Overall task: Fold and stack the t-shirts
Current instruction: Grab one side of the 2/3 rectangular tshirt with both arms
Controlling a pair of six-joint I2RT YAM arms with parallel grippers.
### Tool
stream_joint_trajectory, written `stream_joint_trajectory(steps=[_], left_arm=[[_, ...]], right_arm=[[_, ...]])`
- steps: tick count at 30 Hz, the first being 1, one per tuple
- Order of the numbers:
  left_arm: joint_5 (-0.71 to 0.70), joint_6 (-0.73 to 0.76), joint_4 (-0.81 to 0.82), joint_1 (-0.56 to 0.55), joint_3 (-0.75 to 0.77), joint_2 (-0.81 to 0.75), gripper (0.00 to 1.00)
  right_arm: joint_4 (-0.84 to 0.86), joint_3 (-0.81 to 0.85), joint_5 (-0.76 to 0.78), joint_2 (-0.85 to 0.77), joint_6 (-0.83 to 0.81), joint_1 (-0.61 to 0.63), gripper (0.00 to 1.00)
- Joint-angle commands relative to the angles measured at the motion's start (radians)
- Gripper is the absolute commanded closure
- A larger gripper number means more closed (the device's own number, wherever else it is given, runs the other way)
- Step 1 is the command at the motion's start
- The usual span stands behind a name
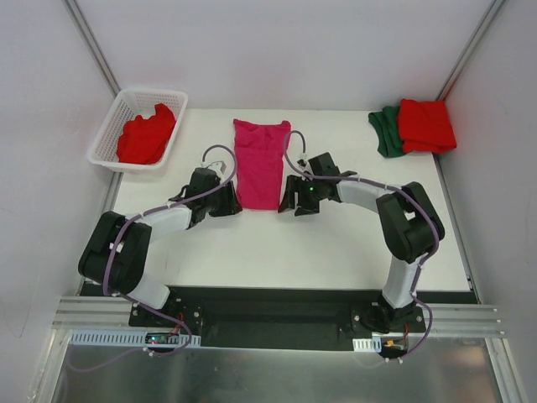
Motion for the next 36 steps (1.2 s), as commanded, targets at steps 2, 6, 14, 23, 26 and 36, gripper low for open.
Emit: stream_joint_trajectory(steps=[2,6,14,23,26,36], left_arm=[[-0.024,-0.008,0.060,-0.008,0.024,0.036,0.55],[-0.027,-0.002,0.071,-0.008,0.042,0.056,0.57],[-0.044,0.004,0.080,-0.008,0.073,0.088,0.59],[-0.049,0.013,0.086,-0.008,0.099,0.116,0.60],[-0.050,0.015,0.091,-0.008,0.104,0.125,0.61],[-0.036,0.016,0.108,-0.008,0.137,0.182,0.64]], right_arm=[[0.035,0.057,-0.027,0.039,0.018,0.009,0.28],[0.034,0.089,-0.028,0.065,0.017,0.009,0.28],[0.034,0.146,-0.044,0.123,0.023,0.010,0.33],[0.035,0.156,-0.050,0.143,0.023,0.009,0.43],[0.034,0.159,-0.051,0.151,0.021,0.011,0.45],[0.034,0.189,-0.065,0.186,0.029,0.009,0.50]])
